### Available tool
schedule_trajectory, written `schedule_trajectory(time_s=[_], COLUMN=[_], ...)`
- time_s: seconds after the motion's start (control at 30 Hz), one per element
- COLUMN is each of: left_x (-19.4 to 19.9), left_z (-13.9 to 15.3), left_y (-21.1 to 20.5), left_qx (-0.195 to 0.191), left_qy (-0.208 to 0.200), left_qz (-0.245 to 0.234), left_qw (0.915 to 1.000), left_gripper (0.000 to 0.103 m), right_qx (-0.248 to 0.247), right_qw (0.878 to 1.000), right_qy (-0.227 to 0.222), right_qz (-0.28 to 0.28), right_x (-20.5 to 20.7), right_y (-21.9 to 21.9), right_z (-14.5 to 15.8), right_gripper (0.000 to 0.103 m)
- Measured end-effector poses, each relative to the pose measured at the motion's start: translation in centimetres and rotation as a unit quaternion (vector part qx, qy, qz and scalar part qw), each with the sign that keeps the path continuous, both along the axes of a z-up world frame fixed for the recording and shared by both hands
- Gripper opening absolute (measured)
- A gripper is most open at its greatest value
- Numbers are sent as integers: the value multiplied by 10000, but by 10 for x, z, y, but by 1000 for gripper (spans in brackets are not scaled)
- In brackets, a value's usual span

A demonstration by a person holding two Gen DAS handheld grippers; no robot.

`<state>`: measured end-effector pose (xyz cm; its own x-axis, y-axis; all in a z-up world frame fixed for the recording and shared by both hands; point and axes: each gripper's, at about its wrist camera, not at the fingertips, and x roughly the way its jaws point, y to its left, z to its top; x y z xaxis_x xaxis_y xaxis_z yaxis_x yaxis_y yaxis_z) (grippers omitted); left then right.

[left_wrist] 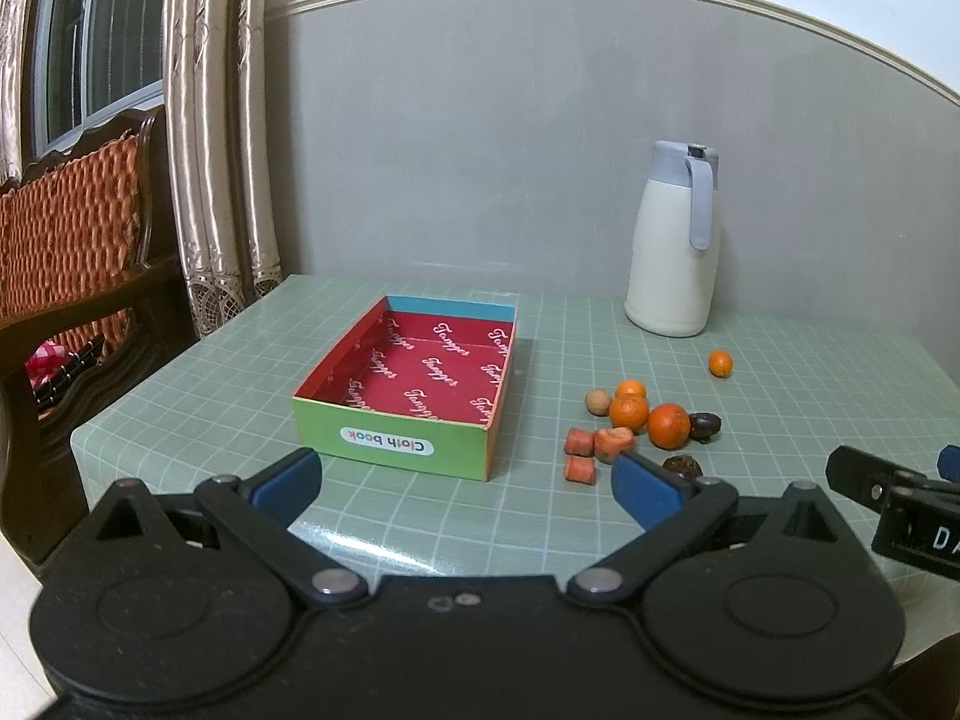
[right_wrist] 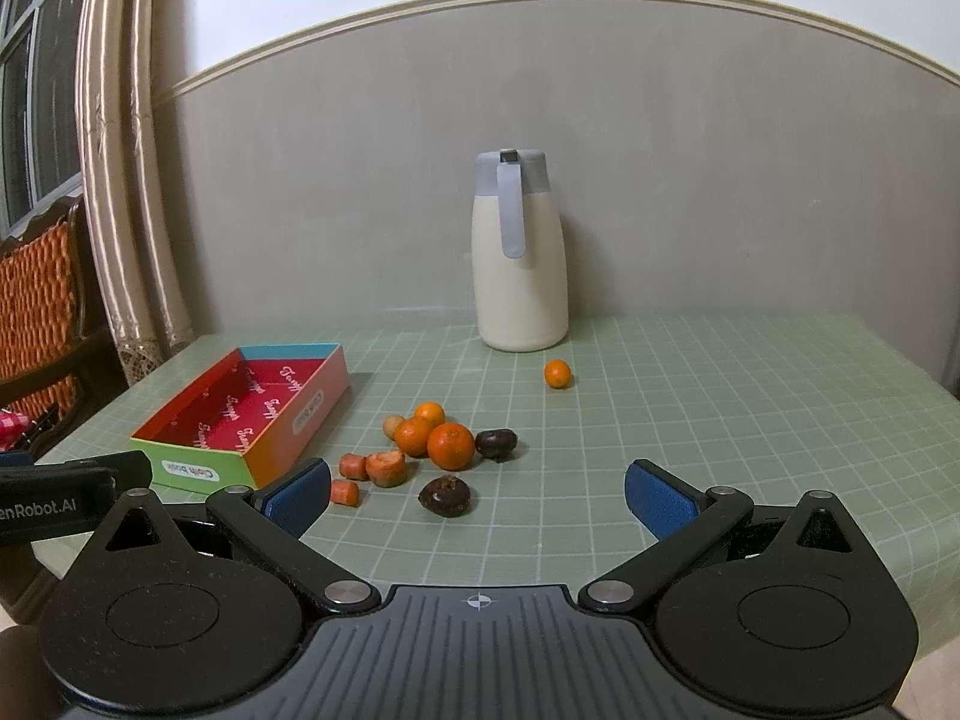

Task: Organize fruits

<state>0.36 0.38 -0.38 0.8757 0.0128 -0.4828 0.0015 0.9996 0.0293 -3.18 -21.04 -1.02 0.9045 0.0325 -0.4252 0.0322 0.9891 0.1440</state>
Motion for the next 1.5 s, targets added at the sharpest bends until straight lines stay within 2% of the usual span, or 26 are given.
schedule_trajectory(time_s=[1.23,1.5], left_x=[4,9], left_z=[-5,-8], left_y=[-1,-6], left_qx=[61,174], left_qy=[10,22], left_qz=[-75,-124], left_qw=[10000,9998], left_gripper=[97,97], right_qx=[125,187], right_qw=[9999,9997], right_qy=[41,69], right_qz=[-106,-135], right_x=[6,10], right_y=[-11,-15], right_z=[-8,-11], right_gripper=[103,103])
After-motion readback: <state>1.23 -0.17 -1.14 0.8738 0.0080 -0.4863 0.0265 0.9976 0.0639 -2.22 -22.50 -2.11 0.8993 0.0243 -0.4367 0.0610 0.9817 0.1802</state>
